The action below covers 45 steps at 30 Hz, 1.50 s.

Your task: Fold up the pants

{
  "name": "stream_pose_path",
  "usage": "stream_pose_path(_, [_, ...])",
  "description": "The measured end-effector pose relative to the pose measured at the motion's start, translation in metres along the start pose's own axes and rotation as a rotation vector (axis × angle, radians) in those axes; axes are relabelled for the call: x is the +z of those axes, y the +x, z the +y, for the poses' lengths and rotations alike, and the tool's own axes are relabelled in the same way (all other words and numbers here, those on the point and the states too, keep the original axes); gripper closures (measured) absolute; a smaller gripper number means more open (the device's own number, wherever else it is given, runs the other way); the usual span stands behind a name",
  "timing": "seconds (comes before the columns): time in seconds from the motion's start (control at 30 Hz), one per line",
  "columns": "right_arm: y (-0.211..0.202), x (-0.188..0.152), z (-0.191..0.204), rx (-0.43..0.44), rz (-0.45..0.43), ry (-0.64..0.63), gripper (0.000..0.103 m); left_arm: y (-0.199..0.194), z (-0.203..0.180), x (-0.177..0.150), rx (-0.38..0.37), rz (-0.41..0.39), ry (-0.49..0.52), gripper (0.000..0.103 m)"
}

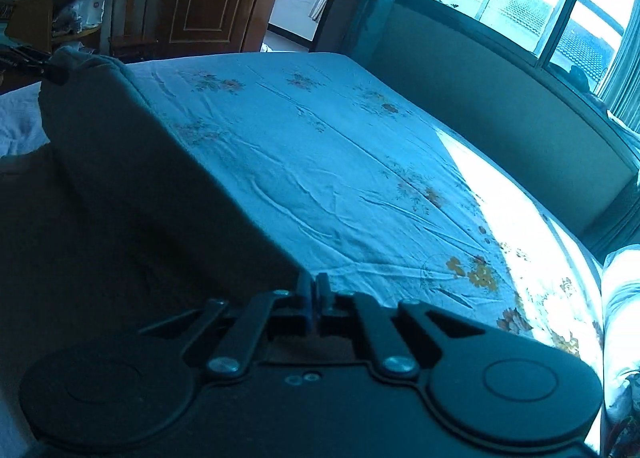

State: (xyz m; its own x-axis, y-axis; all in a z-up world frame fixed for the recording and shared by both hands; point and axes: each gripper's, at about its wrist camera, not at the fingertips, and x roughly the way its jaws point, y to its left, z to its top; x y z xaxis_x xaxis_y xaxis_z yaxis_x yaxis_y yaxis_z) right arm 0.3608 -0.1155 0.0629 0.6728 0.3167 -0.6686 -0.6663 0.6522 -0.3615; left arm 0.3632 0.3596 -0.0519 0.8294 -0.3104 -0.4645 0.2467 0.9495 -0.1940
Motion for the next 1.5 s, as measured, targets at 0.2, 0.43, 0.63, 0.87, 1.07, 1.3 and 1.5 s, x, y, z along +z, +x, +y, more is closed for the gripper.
stream_pose_path(0.2, [-0.034, -0.085, 0.082, 0.015, 0.069, -0.025, 0.103, -0.051, -0.032, -0.077, 0.057, 0.085, 0.033, 0.058])
stream_pose_path(0.43, [-0.058, -0.149, 0.096, -0.078, -0.002, 0.313, 0.091, -0.094, -0.023, -0.142, 0.296, 0.135, -0.279, 0.048])
stream_pose_path(0.63, [-0.064, -0.159, 0.05, -0.124, -0.13, 0.723, 0.059, -0.111, -0.044, -0.133, 0.241, 0.028, -0.518, 0.048])
stream_pose_path(0.87, [-0.026, -0.164, 0.03, -0.073, -0.058, 0.989, 0.047, -0.064, -0.04, -0.125, 0.303, 0.168, -0.653, 0.048])
stream_pose_path(1.07, [0.022, -0.178, 0.025, 0.006, 0.073, 1.153, 0.1, -0.056, -0.038, -0.131, 0.313, 0.196, -0.665, 0.067])
stream_pose_path(1.3, [-0.03, -0.164, 0.026, -0.001, -0.141, 1.108, 0.103, -0.058, -0.023, -0.071, 0.204, 0.089, -0.518, 0.086])
stream_pose_path(1.5, [-0.073, -0.176, 0.057, -0.038, -0.224, 1.045, 0.103, -0.082, -0.01, -0.03, 0.211, 0.017, -0.411, 0.103])
